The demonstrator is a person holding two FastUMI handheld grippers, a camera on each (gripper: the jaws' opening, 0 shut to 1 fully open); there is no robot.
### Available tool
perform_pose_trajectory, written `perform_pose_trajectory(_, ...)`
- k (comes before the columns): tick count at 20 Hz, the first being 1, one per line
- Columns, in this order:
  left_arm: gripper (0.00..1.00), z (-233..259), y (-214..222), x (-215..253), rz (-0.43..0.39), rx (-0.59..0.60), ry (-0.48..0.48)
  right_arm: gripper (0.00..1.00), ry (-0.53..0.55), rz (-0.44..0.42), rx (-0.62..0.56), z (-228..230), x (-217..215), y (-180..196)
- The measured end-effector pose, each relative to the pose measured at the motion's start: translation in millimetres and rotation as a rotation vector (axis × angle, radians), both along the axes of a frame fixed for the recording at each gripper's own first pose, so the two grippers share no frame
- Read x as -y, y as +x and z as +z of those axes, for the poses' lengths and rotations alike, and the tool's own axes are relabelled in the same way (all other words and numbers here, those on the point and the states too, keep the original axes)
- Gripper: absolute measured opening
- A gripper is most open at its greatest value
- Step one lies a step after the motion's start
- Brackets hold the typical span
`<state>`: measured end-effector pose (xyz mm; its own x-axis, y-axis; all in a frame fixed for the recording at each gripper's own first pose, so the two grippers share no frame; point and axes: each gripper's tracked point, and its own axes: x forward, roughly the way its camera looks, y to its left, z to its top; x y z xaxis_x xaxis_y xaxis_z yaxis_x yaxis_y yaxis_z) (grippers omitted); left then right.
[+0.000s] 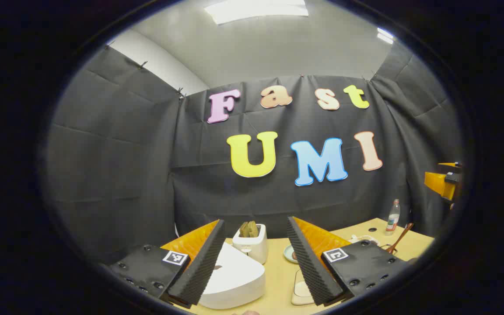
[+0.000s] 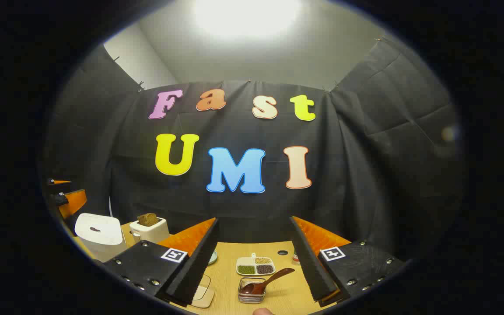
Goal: Close the left gripper, press the button to open the rice cooker; take a wooden spoon from the chopstick holder with the right hand, scoop a spoonful of rice and pour it into the rice cooker, then put the wooden spoon back into the chopstick holder.
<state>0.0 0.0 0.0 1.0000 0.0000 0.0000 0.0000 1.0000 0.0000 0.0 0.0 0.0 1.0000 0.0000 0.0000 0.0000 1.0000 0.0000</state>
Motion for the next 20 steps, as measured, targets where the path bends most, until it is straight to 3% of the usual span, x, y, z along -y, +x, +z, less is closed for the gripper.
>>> perform_pose_trajectory(1,0.97,-0.8,-0.7,0.1,0.000,-0.001,0.001,0.95,0.001,0.002,0.001,0.0,-1.3,0.4)
perform_pose_trajectory(8,1.00,-1.5,1.9,-1.5,0.008,0.000,0.001,0.95,-0.002,0.003,-0.004,-1.7,-0.4,2.5)
perform_pose_trajectory(20,0.96,1.5,2.4,-1.4,0.019,0.010,0.001,0.95,0.012,-0.003,-0.012,-4.9,3.9,-1.3)
